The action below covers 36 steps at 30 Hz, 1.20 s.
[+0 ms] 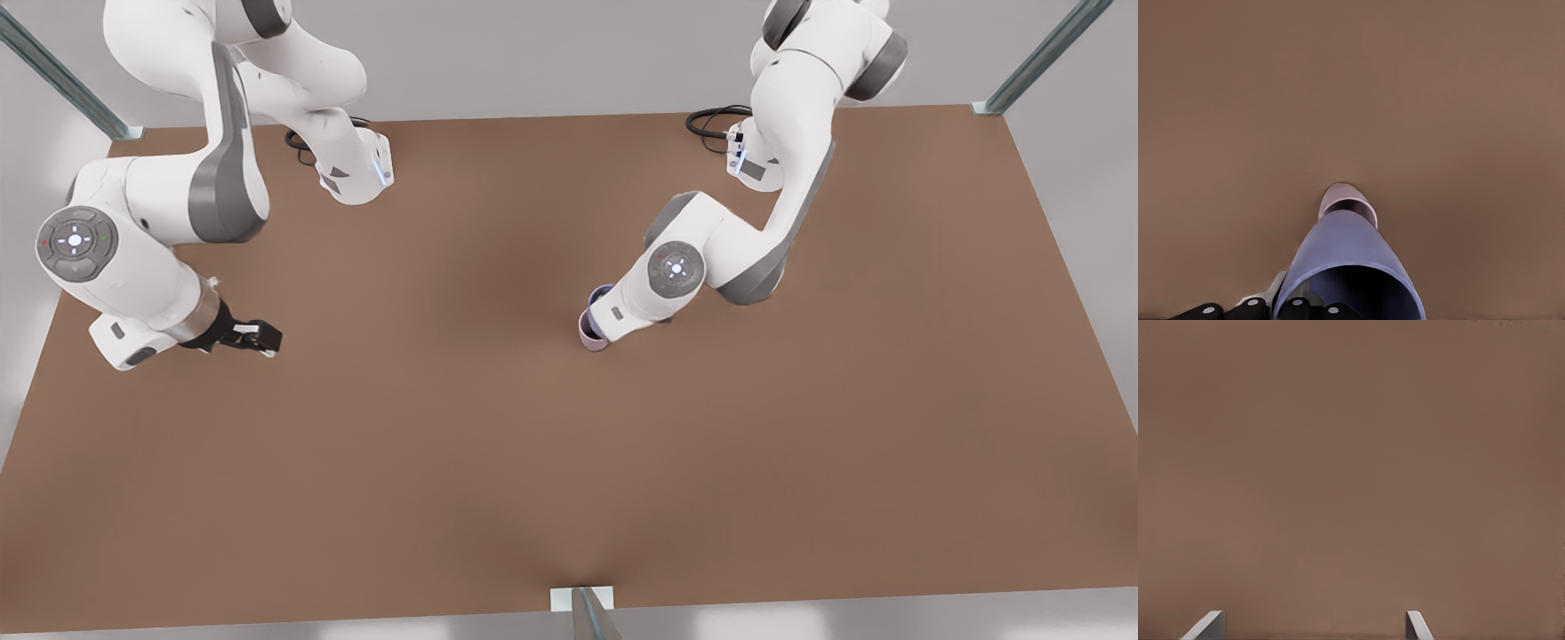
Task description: Stack the cups, with the pink cup at the bottom and the purple cup at the top
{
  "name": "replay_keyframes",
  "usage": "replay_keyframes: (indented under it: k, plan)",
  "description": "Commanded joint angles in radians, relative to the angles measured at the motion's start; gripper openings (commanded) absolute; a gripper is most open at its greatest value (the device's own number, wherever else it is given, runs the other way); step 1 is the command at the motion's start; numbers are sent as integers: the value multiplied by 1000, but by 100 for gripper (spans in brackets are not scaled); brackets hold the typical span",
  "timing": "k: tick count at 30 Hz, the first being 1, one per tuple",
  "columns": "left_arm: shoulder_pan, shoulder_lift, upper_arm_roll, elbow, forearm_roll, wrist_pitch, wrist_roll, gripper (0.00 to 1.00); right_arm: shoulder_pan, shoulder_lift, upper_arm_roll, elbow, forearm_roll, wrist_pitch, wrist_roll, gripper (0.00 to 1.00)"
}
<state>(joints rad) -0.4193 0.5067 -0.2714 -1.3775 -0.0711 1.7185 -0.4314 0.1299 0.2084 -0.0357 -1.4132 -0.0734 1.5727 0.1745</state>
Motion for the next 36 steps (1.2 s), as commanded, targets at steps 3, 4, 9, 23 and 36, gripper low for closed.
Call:
replay_keyframes:
  k: [3,4,9,23,36]
  plan:
    - [-7,16,0,6,-7,6,-626,21,-1,0,-1,-1,0,-8,-147,100]
    - [-6,21,0,6,-9,12,-626,21,0,0,-1,-3,1,-8,-147,100]
    - [-21,29,0,-43,-2,79,-626,21,-4,2,-1,-6,1,-8,-147,100]
    - [-41,23,-20,-109,2,81,-632,21,-9,0,-3,-3,12,-25,-148,100]
    - [-41,27,-20,-140,21,118,-630,21,-12,-1,-4,-3,12,-30,-150,100]
